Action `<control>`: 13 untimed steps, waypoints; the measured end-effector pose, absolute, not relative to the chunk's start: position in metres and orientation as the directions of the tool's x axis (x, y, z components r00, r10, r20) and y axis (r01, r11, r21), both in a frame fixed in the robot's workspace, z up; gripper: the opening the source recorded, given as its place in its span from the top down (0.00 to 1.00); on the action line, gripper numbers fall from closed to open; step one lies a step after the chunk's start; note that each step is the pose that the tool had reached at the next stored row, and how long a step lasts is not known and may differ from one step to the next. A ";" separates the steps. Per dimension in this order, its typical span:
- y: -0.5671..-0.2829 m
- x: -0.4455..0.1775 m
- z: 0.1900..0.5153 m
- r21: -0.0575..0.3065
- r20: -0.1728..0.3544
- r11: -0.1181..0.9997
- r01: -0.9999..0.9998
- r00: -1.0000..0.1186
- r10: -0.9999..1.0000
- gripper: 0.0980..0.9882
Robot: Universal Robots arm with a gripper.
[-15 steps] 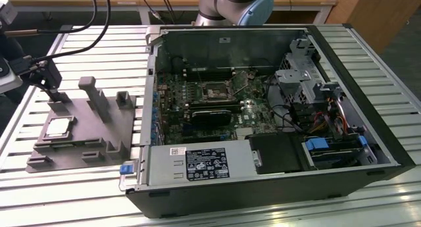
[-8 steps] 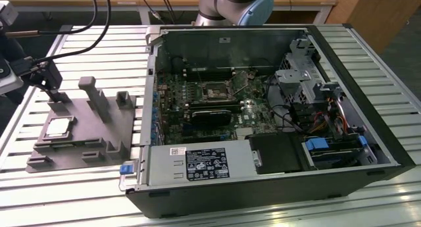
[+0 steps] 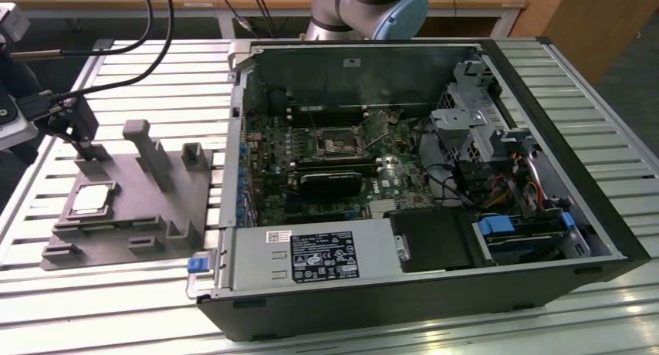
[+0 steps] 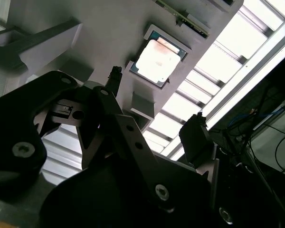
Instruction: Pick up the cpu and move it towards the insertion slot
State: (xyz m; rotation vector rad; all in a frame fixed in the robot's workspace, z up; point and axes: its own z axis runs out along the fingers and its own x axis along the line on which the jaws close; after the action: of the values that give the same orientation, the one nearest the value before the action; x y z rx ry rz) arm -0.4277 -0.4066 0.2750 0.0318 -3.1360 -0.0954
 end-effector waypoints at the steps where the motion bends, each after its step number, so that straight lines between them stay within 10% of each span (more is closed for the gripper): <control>1: -0.407 -0.428 0.275 0.061 0.003 0.998 -0.020 -1.000 -0.020 0.25; 13: -0.407 -0.428 0.268 0.061 0.003 0.998 -0.020 -1.000 -0.020 0.25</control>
State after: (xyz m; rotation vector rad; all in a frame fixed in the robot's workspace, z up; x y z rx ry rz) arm -0.4277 -0.4068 0.2684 0.0318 -3.1359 -0.0962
